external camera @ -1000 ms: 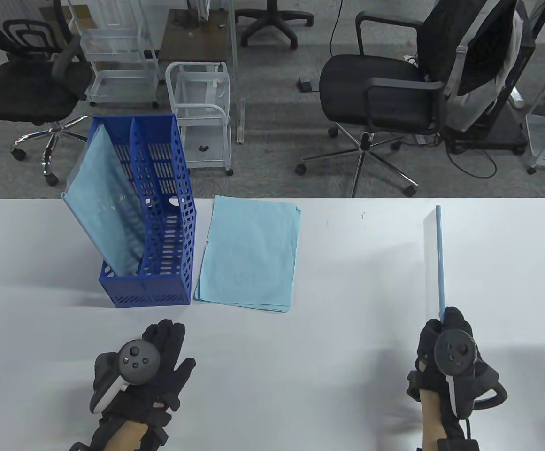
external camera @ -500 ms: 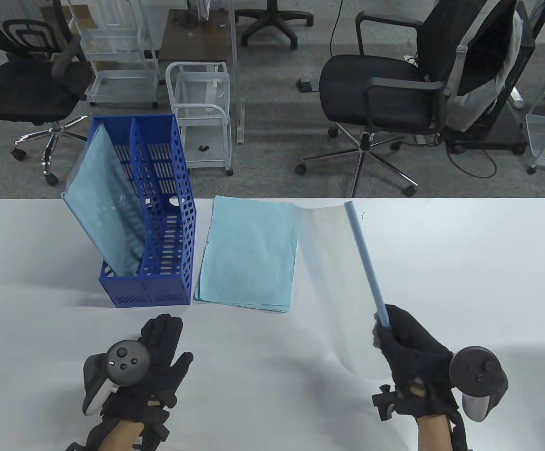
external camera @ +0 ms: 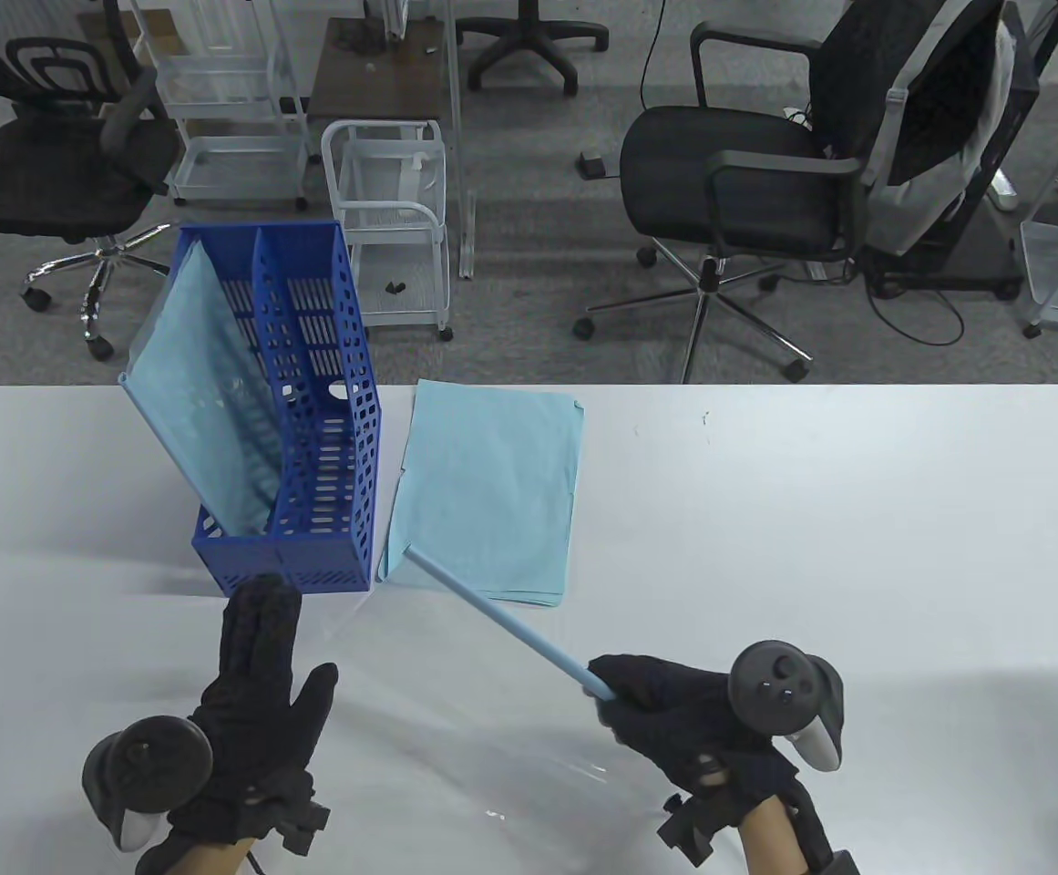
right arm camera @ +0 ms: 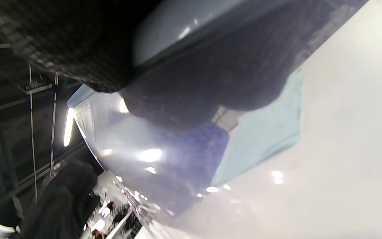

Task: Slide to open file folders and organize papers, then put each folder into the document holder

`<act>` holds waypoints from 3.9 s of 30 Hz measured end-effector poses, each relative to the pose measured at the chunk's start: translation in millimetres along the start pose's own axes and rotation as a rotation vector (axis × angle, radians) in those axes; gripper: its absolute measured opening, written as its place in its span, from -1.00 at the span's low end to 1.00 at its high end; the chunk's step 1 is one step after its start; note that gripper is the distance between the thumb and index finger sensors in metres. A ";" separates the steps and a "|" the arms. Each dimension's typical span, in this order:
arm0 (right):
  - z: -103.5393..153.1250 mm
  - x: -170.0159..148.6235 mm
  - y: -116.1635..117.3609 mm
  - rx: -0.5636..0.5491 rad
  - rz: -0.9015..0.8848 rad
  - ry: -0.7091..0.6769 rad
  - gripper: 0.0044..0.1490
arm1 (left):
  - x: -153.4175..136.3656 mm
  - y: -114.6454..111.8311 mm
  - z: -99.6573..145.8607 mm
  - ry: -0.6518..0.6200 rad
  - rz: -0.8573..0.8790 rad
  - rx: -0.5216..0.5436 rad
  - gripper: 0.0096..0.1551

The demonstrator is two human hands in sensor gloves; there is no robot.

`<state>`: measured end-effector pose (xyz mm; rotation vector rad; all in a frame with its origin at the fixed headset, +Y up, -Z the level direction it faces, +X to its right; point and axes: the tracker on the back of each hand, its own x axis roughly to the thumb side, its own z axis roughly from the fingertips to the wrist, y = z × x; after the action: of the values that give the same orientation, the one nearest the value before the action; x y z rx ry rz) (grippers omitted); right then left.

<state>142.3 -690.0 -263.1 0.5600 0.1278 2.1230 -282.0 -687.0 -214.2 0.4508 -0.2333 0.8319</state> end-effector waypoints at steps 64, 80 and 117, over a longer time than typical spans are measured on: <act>-4.9 3.4 65.4 -0.094 -0.039 0.106 -0.50 | 15.2 -75.8 -0.5 0.051 0.037 -0.695 -0.48; 20.8 -30.7 -15.3 -0.385 -0.178 0.174 -0.50 | -38.1 -31.8 -22.6 0.259 -0.026 -0.826 -0.50; 24.7 -50.6 -24.0 -0.253 -0.048 0.311 -0.50 | -119.7 -25.3 -26.0 0.791 -0.539 -0.567 -0.48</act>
<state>195.8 -719.6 -265.5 0.0761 0.0437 2.1252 -340.7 -768.3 -289.0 -0.3557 0.3745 0.3345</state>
